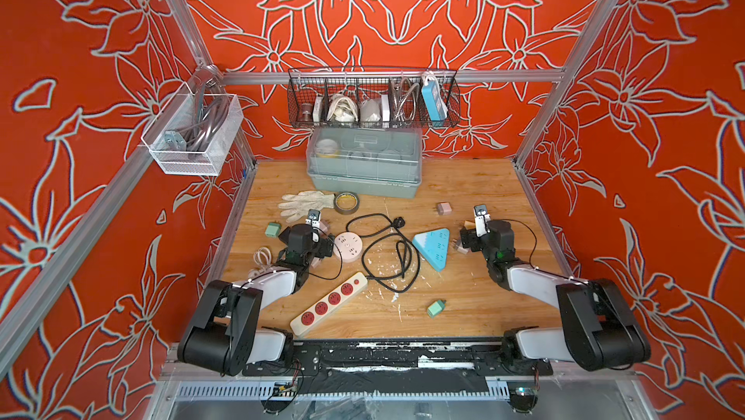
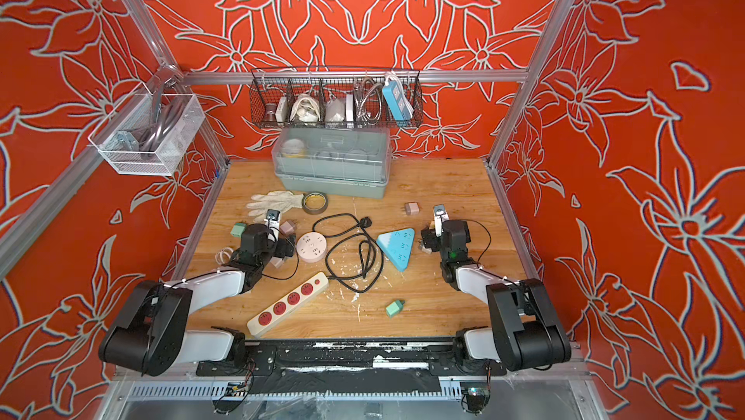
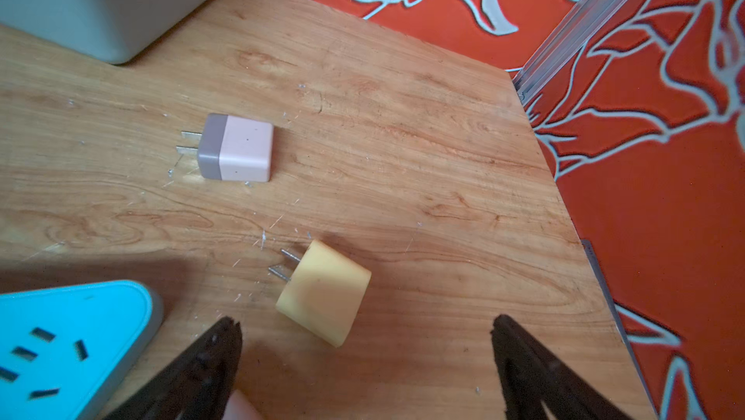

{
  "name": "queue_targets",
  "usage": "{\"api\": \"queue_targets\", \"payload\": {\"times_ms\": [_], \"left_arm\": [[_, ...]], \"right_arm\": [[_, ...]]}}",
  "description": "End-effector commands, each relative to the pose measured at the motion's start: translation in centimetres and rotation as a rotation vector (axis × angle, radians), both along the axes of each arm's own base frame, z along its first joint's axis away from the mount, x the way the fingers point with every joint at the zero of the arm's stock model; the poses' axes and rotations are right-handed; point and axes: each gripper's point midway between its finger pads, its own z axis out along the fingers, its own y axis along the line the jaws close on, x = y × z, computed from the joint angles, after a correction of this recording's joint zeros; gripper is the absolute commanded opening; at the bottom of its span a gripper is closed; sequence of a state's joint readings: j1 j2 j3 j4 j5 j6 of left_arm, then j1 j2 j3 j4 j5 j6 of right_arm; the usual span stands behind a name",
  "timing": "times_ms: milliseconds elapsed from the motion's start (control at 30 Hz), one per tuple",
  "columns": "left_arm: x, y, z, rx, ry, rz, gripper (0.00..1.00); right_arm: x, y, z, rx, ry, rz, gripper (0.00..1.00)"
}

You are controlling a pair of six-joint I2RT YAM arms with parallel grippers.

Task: Pull the plug off the socket
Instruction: Reset both arms

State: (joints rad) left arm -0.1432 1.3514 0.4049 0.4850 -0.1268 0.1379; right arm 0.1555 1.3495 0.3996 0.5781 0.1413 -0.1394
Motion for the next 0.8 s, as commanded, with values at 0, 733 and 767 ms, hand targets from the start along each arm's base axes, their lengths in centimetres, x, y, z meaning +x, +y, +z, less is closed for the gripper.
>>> {"api": "queue_targets", "payload": {"times_ms": [0,733,767], "left_arm": [[0.8,0.0,1.8,-0.022,-0.083,-0.009,0.98],[0.2,4.1,0.6,-0.125,-0.152,0.169,0.99],[0.3,4.2,0.6,-0.125,-0.16,0.172,0.99]], "right_arm": [[-0.3,0.1,0.8,0.053,-0.069,0.024,1.0],[0.0,-2.9,-0.5,0.125,-0.085,-0.107,1.0],[0.1,-2.9,-0.4,0.124,-0.092,-0.106,1.0]]}}
